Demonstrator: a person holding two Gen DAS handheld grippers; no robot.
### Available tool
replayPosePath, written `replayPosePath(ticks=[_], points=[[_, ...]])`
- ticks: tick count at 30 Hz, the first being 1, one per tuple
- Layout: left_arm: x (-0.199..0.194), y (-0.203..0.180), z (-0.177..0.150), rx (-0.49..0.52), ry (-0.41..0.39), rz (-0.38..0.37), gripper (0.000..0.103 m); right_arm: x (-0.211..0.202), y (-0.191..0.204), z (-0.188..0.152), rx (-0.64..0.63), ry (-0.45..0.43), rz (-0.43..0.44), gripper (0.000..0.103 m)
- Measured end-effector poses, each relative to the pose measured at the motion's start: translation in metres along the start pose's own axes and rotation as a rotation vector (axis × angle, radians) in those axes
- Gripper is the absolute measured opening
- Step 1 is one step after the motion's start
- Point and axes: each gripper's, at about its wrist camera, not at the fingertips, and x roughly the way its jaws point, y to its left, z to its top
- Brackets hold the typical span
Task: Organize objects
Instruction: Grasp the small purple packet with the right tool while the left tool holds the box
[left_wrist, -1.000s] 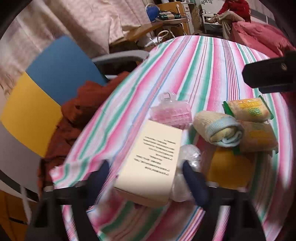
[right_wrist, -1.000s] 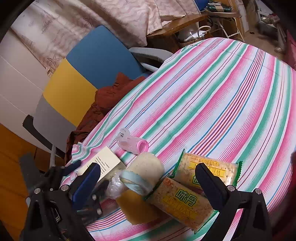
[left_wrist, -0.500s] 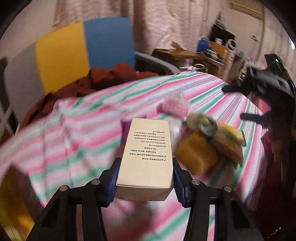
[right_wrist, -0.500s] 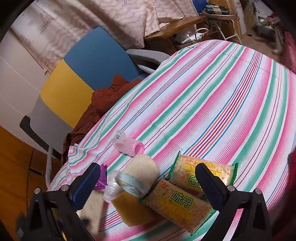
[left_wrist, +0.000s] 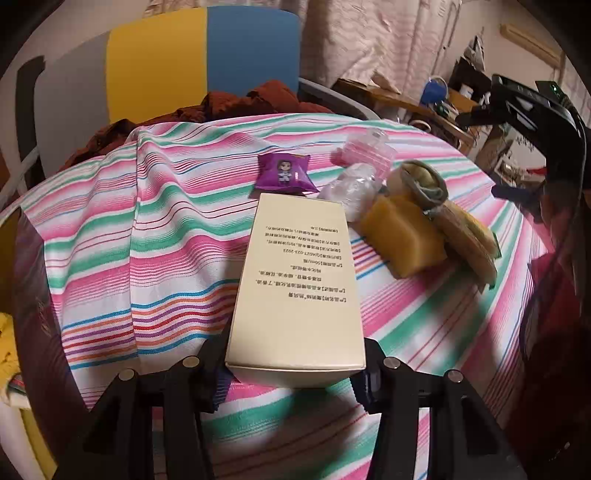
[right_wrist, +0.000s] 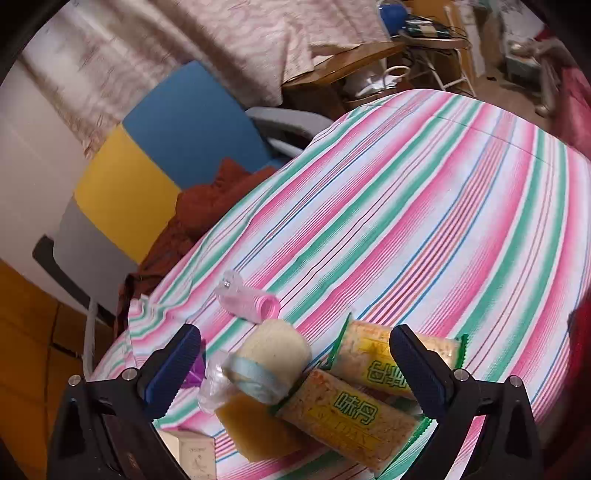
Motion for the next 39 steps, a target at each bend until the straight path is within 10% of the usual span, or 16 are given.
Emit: replayPosePath(ticks=[12, 26, 30, 39], points=[[0.003, 0.005, -0.01, -0.004, -0.061, -0.028, 0.053, 0.01, 0.047, -0.017, -0.259, 0.014, 0.014, 0.103], [0.0, 0.009, -0.015, -0.024, -0.1, -0.066, 0.053, 0.125, 0.165, -0.048, -0.512, 0.349, 0.024, 0.087], [0.0, 0.008, -0.017, -0.021, -0.105, -0.064, 0.053, 0.154, 0.166, -0.056, -0.557, 0.415, -0.063, 0.045], [-0.002, 0.012, -0.016, -0.036, -0.11, -0.077, 0.052, 0.081, 0.161, -0.059, -0.621, 0.284, 0.041, 0.042]])
